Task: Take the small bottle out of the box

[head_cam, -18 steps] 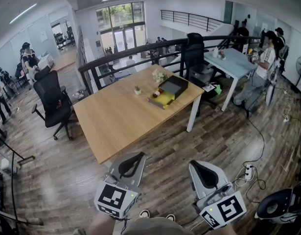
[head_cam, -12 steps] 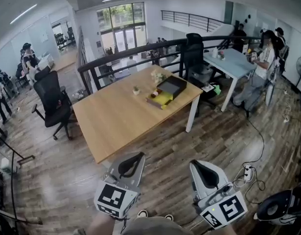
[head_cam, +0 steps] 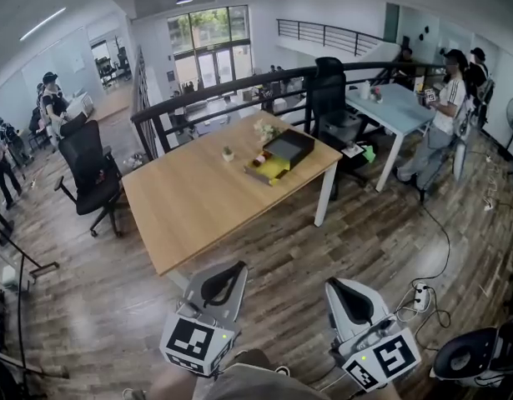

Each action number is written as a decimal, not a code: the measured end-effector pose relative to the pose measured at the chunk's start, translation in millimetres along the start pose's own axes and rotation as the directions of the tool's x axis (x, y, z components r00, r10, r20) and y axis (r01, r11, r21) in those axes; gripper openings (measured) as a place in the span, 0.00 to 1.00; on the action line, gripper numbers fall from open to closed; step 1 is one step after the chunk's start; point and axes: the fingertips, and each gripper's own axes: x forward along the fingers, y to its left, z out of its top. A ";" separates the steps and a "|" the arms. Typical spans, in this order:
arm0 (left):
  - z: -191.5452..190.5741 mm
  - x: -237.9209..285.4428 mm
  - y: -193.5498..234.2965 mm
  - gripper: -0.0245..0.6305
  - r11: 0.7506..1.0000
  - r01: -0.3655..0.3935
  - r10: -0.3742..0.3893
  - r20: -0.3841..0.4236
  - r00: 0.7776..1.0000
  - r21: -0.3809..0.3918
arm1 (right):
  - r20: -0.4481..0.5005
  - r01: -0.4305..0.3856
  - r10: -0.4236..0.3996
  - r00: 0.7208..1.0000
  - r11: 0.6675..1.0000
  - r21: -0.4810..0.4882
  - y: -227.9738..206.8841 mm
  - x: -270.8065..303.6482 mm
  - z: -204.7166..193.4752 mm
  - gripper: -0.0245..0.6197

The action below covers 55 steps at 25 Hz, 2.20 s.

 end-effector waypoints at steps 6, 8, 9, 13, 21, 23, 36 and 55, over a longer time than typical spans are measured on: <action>4.9 16.0 1.1 0.31 0.999 0.014 -0.013 0.029 0.999 -0.031 | -0.039 0.015 -0.014 0.999 1.000 0.011 -16.6 2.6 -10.8 0.06; 0.3 25.9 4.9 0.38 0.999 0.010 -0.009 0.019 1.000 -0.032 | -0.051 0.020 -0.019 0.999 1.000 0.016 -23.7 8.8 -15.8 0.06; -1.4 30.9 7.5 0.38 1.000 0.005 -0.005 0.019 1.000 -0.029 | -0.052 0.017 -0.016 0.999 1.000 0.020 -26.7 12.9 -17.3 0.06; -6.8 56.4 21.0 0.38 1.000 0.004 -0.004 0.024 1.000 -0.023 | -0.060 0.020 -0.019 0.998 1.000 0.017 -43.5 35.2 -23.5 0.06; -22.9 130.0 77.8 0.38 0.999 0.025 -0.025 -0.006 1.000 -0.032 | -0.106 0.034 -0.032 0.994 0.999 0.020 -92.1 112.1 -34.1 0.06; -25.2 151.1 94.0 0.38 0.999 0.029 -0.030 -0.014 0.999 -0.036 | -0.118 0.038 -0.035 0.992 0.999 0.021 -105.4 135.7 -35.4 0.06; -54.3 286.9 229.3 0.38 0.999 0.030 -0.031 -0.093 0.995 -0.013 | -0.158 0.040 -0.037 0.987 0.999 0.017 -174.4 308.2 -38.8 0.06; -124.6 435.4 304.2 0.38 0.998 -0.014 0.001 -0.231 0.973 -0.056 | -0.271 0.005 0.021 0.962 0.996 0.093 -289.1 439.8 -109.1 0.06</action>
